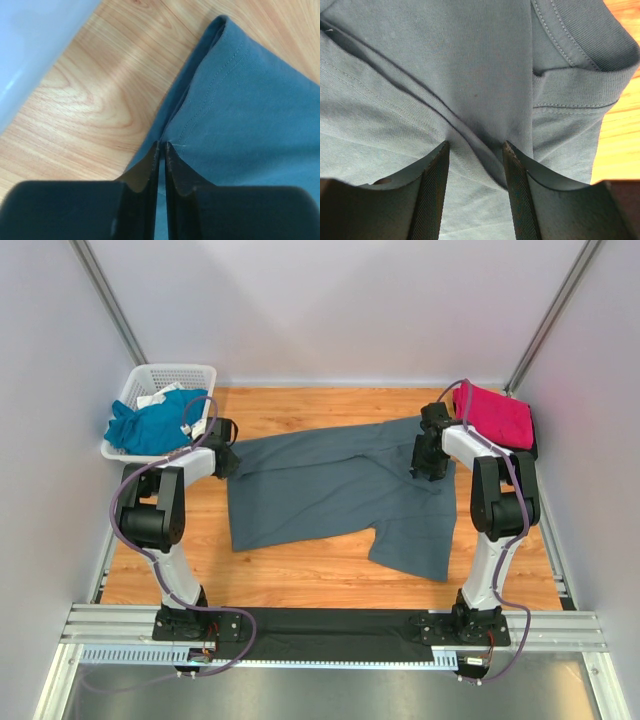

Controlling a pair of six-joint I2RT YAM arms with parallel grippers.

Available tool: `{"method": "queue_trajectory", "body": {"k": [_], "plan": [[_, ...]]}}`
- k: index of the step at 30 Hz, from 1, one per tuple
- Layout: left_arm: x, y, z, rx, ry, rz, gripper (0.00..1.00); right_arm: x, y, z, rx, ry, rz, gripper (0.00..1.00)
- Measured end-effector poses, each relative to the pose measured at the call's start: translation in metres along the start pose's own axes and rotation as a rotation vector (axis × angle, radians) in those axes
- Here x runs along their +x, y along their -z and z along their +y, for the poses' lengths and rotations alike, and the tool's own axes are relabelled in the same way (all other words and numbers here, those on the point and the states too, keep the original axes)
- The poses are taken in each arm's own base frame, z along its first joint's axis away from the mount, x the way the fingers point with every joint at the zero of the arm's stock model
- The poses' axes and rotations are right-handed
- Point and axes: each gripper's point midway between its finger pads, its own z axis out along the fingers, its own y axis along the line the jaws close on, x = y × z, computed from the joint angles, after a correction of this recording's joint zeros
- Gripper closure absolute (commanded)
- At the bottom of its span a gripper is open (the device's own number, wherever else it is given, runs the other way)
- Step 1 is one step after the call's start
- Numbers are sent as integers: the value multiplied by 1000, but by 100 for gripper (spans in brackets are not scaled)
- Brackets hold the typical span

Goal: Fold and stack the t-shirts
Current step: Fold the tshirt

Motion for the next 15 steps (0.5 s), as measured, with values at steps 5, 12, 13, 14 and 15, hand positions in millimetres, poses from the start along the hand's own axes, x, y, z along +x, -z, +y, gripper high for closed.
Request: {"method": "queue_trajectory", "body": {"k": [5, 12, 13, 14, 15], "plan": [[0, 1, 1, -6, 0, 2, 100, 0, 0, 0, 0, 0, 0, 52], [-6, 5, -2, -8, -41, 4, 100, 0, 0, 0, 1, 0, 1, 52], [-9, 5, -3, -8, -55, -1, 100, 0, 0, 0, 1, 0, 0, 52], [-11, 6, -3, -8, -63, -5, 100, 0, 0, 0, 1, 0, 0, 52], [-14, 7, -3, -11, -78, -11, 100, 0, 0, 0, 1, 0, 1, 52]]}}
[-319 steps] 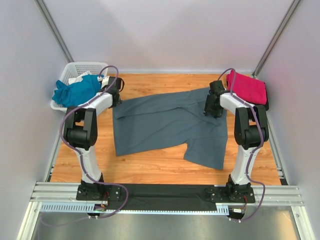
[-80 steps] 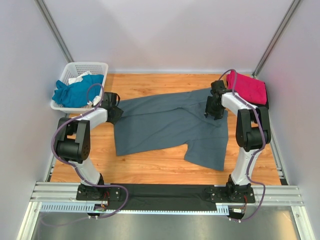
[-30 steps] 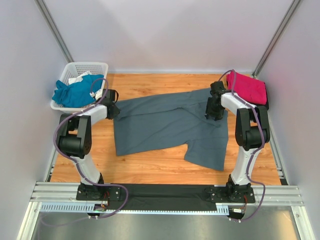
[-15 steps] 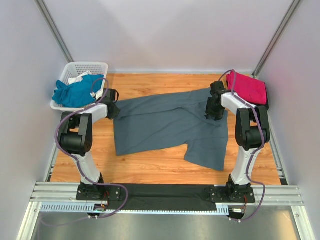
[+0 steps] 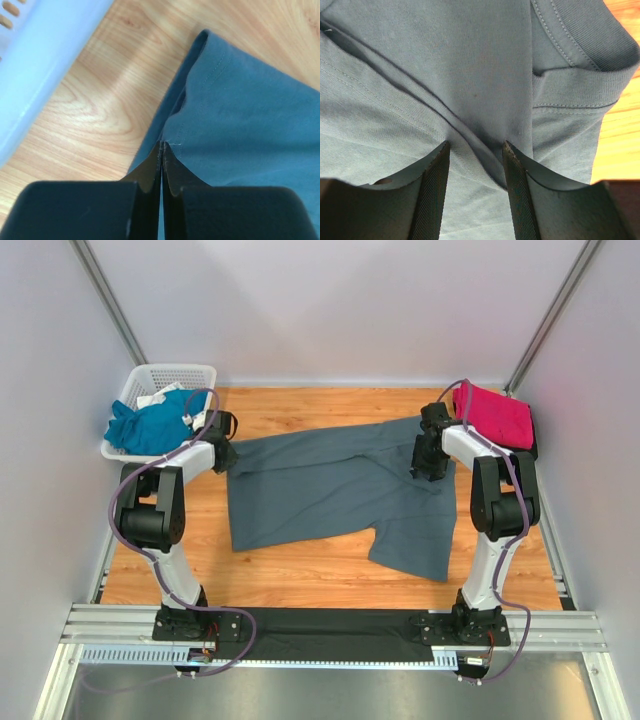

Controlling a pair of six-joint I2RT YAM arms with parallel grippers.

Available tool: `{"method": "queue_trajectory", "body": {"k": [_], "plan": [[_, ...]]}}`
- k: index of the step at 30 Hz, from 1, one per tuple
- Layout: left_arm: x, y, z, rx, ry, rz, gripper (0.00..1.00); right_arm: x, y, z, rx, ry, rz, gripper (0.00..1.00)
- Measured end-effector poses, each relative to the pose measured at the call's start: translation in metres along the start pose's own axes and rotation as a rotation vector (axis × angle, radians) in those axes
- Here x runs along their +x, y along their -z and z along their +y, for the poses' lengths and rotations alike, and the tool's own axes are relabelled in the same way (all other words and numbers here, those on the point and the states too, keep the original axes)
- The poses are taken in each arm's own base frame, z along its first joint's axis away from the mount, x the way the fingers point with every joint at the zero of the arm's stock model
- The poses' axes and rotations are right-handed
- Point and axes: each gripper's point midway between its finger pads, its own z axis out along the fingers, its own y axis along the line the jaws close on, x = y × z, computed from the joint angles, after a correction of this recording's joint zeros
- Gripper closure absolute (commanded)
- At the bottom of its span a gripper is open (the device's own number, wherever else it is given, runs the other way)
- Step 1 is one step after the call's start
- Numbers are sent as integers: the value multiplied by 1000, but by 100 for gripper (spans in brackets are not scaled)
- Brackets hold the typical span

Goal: Fold and stack the t-shirts
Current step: Fold the tshirt

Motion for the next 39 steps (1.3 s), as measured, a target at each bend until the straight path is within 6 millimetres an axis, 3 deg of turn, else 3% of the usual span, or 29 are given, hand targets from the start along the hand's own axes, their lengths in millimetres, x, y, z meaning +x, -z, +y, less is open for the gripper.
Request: {"method": "queue_trajectory", "body": {"k": [26, 29, 33, 36, 39], "plan": [[-17, 9, 6, -19, -196, -33, 100, 0, -1, -2, 9, 0, 1, 52], [-13, 10, 8, -24, -201, -18, 82, 1, 0, -2, 8, 1, 4, 52], [-9, 15, 8, -18, -209, 4, 69, 2, 1, 0, 0, 1, 12, 47], [-11, 27, 2, 6, -218, -5, 57, -2, 8, 5, -29, 0, 7, 44], [-18, 51, -11, 56, -228, -37, 50, -14, 25, 16, -85, -4, -30, 36]]}}
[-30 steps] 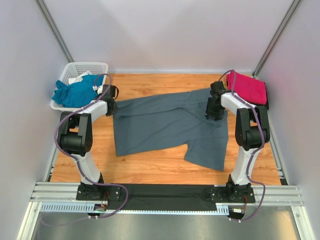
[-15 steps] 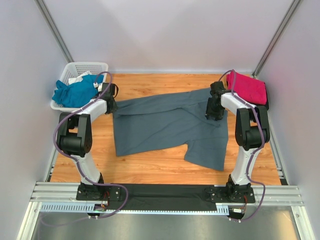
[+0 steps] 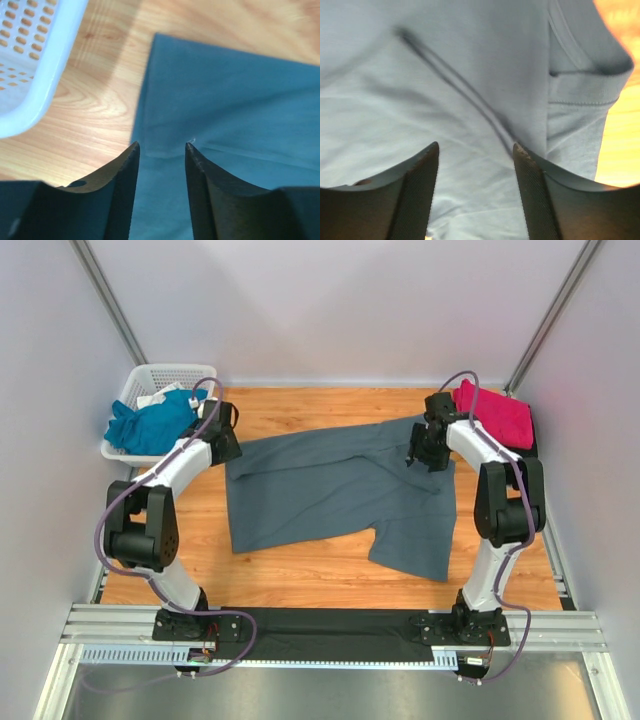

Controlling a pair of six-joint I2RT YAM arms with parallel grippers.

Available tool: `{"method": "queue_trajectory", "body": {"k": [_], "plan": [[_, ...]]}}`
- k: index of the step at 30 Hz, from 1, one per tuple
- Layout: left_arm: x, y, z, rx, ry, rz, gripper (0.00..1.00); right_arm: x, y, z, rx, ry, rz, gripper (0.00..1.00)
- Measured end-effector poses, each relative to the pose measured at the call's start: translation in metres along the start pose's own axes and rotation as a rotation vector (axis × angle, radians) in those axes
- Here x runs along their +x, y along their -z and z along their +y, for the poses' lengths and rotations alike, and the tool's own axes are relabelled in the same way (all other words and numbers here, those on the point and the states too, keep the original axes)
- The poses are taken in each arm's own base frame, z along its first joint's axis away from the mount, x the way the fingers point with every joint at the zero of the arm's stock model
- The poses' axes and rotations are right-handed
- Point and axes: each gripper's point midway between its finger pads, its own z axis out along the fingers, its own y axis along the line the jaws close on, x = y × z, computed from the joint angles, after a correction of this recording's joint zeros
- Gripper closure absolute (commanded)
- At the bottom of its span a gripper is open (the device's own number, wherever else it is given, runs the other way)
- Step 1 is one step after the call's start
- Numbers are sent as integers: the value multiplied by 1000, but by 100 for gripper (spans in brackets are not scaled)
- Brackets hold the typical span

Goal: Fold and stack the t-shirts
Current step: Fold the tshirt

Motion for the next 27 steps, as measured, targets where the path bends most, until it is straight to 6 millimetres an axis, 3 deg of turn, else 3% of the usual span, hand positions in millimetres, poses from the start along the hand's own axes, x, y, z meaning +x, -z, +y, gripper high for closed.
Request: {"method": "queue_trajectory", "body": {"k": [5, 9, 14, 20, 27], "plan": [[-18, 33, -32, 110, -12, -57, 48, -34, 31, 25, -121, 1, -117, 30], [-13, 47, -64, 200, -43, -58, 48, -60, 36, 43, -189, -6, -184, 31], [6, 58, -93, 283, -80, -22, 48, -76, 5, 54, -200, -63, -176, 34], [19, 58, -97, 303, -85, 9, 48, -55, -38, 52, -156, -98, -87, 36], [27, 56, -95, 307, -90, 30, 48, -51, -50, 66, -153, -74, -75, 38]]}}
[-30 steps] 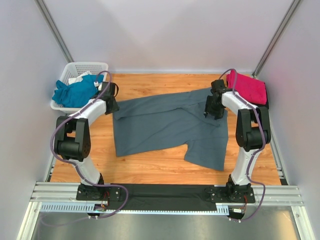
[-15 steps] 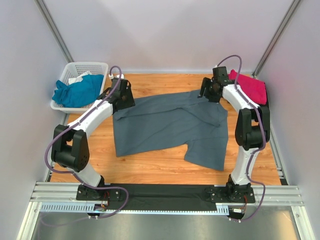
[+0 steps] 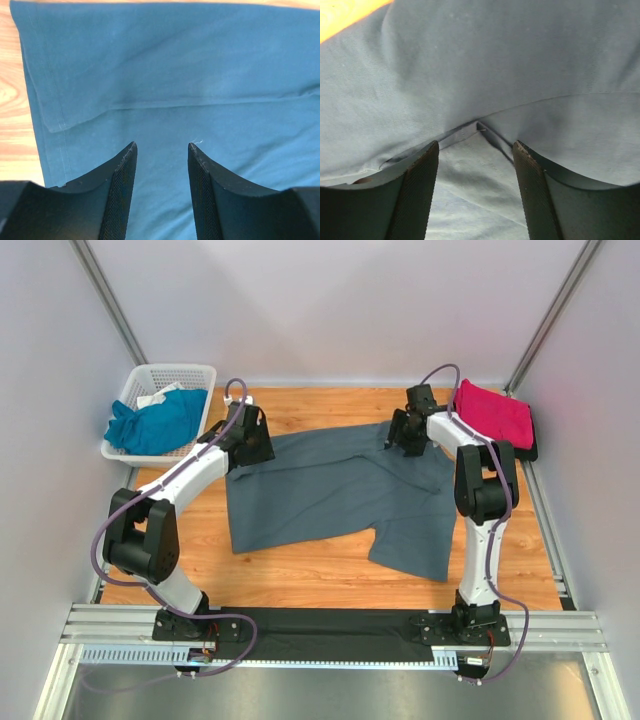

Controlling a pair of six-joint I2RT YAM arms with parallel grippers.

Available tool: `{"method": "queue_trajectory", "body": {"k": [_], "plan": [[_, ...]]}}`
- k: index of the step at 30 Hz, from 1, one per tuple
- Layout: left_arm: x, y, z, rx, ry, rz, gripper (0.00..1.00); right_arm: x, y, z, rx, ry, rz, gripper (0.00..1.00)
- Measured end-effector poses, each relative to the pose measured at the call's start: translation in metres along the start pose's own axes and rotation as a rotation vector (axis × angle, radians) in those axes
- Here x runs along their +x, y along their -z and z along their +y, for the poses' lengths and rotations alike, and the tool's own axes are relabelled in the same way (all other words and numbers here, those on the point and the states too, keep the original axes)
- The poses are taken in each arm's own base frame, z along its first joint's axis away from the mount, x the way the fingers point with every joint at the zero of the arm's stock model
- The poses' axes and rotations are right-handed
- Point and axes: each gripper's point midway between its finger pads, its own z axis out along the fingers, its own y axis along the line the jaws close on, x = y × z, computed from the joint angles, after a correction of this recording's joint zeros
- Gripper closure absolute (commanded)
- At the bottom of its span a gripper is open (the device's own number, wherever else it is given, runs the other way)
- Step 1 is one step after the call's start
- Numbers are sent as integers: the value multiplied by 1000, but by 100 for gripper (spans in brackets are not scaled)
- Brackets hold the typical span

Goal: Fold and stack the t-shirts
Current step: Fold the tshirt

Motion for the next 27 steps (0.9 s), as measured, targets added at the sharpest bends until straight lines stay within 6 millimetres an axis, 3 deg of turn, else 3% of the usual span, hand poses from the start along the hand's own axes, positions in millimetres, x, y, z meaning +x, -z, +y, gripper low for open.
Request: {"method": "queue_trajectory", "body": {"k": [7, 15, 22, 27], "plan": [[7, -2, 3, -5, -2, 17, 48, -1, -3, 2, 8, 6, -7, 48], [7, -2, 3, -6, -2, 16, 48, -1, -6, -1, 21, 1, -8, 82], [9, -2, 3, -3, -2, 21, 48, 2, -3, 0, 21, -2, -4, 85], [12, -3, 4, -2, -1, 31, 49, 7, 16, 8, 8, -1, -16, 85]]}}
